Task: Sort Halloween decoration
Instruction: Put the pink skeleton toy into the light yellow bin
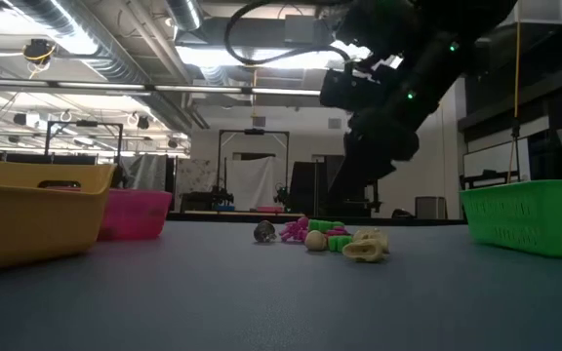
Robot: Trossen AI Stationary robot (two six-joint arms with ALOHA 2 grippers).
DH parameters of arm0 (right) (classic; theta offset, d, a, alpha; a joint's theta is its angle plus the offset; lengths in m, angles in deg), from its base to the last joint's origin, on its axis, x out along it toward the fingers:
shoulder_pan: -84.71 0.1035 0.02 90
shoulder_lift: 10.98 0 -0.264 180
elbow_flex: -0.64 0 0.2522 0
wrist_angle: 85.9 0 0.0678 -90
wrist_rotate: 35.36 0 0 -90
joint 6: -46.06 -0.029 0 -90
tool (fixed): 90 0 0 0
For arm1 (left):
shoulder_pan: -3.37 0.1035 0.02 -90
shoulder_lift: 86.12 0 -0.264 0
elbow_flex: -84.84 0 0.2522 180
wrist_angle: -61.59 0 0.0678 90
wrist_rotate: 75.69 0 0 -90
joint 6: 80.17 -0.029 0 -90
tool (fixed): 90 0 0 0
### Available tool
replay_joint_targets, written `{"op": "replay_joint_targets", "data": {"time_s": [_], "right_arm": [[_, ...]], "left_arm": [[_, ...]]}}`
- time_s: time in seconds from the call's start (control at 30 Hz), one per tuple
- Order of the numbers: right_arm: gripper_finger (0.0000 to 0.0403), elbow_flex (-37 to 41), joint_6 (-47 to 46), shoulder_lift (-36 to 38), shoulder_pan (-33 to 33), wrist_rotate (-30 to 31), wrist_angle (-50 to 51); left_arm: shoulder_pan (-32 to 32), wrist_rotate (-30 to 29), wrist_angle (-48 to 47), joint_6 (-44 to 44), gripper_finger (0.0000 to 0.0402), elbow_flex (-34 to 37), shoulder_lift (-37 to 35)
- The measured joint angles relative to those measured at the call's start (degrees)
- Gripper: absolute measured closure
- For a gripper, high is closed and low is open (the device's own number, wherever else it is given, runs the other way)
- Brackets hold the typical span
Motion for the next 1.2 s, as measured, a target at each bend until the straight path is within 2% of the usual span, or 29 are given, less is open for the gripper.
{"op": "replay_joint_targets", "data": {"time_s": [0.2, 0.6, 1.07, 1.2], "right_arm": [[0.0189, 0.0, -1.8, -2.7, 0.0, -0.1, -3.1], [0.0196, -0.1, -1.9, -6.8, 0.0, 0.7, -5.0], [0.0346, 0.0, -1.7, -6.9, 0.1, -0.7, -3.3], [0.0379, 0.0, -1.6, -6.9, 0.0, -1.2, -3.5]], "left_arm": [[0.0, -0.4, 0.1, 2.7, 0.0217, 0.0, 0.0], [0.0, -1.1, 0.7, 2.8, 0.0217, 0.0, 0.0], [0.0, -1.6, 1.0, 2.8, 0.0217, 0.0, 0.0], [0.0, -4.7, 1.6, 2.8, 0.0217, 0.0, 0.0]]}}
